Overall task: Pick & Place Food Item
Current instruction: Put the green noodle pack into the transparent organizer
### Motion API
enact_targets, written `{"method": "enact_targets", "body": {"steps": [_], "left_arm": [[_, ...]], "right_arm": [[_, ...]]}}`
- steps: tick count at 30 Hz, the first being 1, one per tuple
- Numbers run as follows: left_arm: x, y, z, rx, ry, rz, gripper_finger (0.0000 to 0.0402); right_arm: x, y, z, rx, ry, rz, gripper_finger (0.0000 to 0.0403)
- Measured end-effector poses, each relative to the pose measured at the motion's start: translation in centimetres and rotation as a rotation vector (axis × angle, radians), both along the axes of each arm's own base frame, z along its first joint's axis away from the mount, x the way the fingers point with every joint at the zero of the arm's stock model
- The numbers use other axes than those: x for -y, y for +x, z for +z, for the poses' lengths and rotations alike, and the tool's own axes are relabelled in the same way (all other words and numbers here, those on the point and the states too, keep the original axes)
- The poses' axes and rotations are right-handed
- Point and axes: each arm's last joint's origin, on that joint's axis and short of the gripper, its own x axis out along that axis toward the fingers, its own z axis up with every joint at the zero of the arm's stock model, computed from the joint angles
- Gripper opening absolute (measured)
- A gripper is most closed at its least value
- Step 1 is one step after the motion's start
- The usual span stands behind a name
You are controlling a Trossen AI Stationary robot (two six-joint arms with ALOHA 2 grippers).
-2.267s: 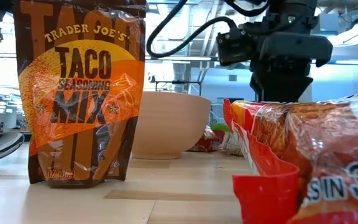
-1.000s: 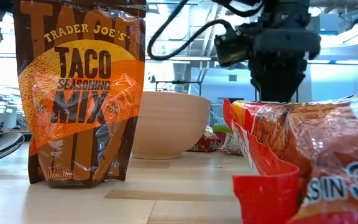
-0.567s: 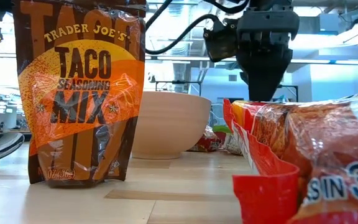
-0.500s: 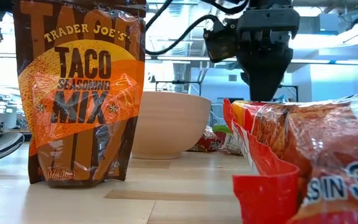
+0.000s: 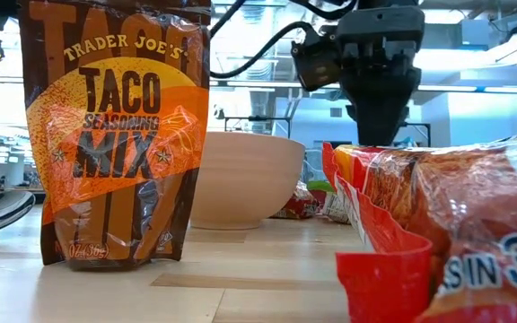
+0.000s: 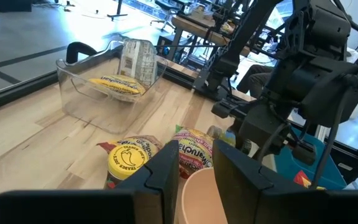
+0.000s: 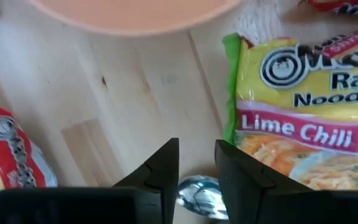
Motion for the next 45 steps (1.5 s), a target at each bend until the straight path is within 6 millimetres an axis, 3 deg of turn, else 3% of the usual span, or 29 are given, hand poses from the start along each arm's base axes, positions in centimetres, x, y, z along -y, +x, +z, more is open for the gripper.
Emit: {"method": "enact_targets", "body": {"steps": [9,15,26,31,41,45], "left_arm": [[0.0,0.0,0.0,0.0,0.0,0.0,0.0092],[0.0,0.0,0.0,0.0,-0.001,0.0,0.0092],[0.0,0.0,0.0,0.0,-0.001,0.0,0.0092],[0.0,0.0,0.0,0.0,-0.001,0.0,0.0092],[0.0,0.0,0.0,0.0,0.0,-0.001,0.0092],[0.0,0.0,0.0,0.0,0.0,-0.001,0.0092]], "right_arm": [[-0.1,0.8,0.2,0.085,0.028,0.013,0.0098],[0.0,0.3,0.1,0.031,0.02,0.026,0.0098],[-4.8,-2.4,0.0,0.022,-0.245,0.141,0.0098],[-6.0,-3.1,0.0,0.046,-0.319,0.153,0.0098],[-5.1,-3.0,-0.1,0.031,-0.348,0.087,0.0098],[-4.5,-2.9,-0.1,0.016,-0.351,0.072,0.0118]]}}
